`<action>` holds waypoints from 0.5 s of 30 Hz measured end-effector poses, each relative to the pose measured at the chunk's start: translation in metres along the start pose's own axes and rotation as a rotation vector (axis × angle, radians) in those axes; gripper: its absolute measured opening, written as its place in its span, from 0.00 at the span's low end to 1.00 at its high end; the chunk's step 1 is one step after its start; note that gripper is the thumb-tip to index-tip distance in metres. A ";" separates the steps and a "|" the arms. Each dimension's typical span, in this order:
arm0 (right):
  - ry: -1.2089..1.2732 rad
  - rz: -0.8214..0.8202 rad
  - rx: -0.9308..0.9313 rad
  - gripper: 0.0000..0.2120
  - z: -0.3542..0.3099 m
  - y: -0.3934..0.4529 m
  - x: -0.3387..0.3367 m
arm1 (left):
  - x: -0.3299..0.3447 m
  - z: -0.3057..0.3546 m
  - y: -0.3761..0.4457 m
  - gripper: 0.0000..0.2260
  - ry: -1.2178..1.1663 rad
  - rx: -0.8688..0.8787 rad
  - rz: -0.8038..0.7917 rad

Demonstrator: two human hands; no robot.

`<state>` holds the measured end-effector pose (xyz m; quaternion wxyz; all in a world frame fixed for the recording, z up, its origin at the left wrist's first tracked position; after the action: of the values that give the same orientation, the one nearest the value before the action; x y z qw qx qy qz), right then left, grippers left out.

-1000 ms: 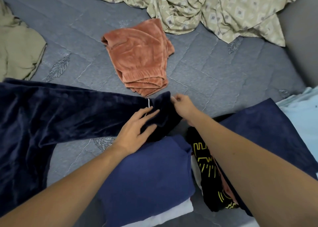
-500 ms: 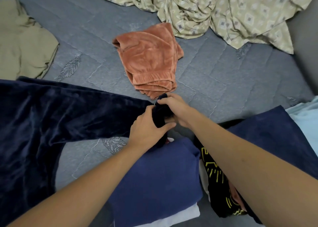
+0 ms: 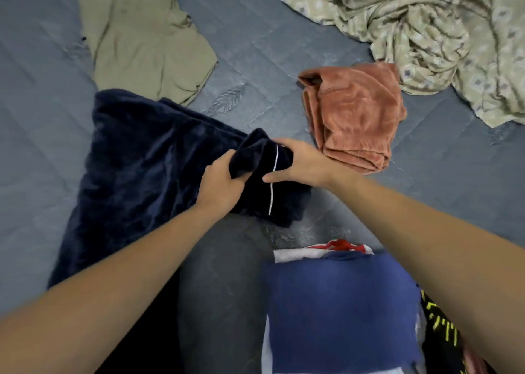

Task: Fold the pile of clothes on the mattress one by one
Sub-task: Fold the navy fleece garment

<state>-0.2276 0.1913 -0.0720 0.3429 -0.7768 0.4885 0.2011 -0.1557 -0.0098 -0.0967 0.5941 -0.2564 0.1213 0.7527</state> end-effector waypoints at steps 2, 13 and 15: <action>-0.096 -0.017 -0.002 0.37 -0.027 0.018 0.017 | -0.035 -0.015 0.013 0.03 -0.021 0.006 0.025; -0.456 0.242 -0.218 0.26 -0.169 0.130 0.131 | -0.208 -0.104 0.110 0.08 -0.019 -0.302 0.245; -0.638 0.472 -0.292 0.28 -0.180 0.130 0.155 | -0.221 -0.120 0.122 0.11 0.071 -0.337 0.253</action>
<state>-0.2795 -0.0731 -0.0929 0.3079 -0.5827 0.4887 0.5716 -0.2070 -0.2849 -0.0953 0.4391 -0.3614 0.0458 0.8213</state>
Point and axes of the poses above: each hand's wrist, its own y-axis towards the middle knuckle, its own x-axis out of the palm, z = x × y, the point moved 1 cm from there along y, towards the middle knuckle, and after that the axes turned 11 degrees about z, right-handed, at the moved point
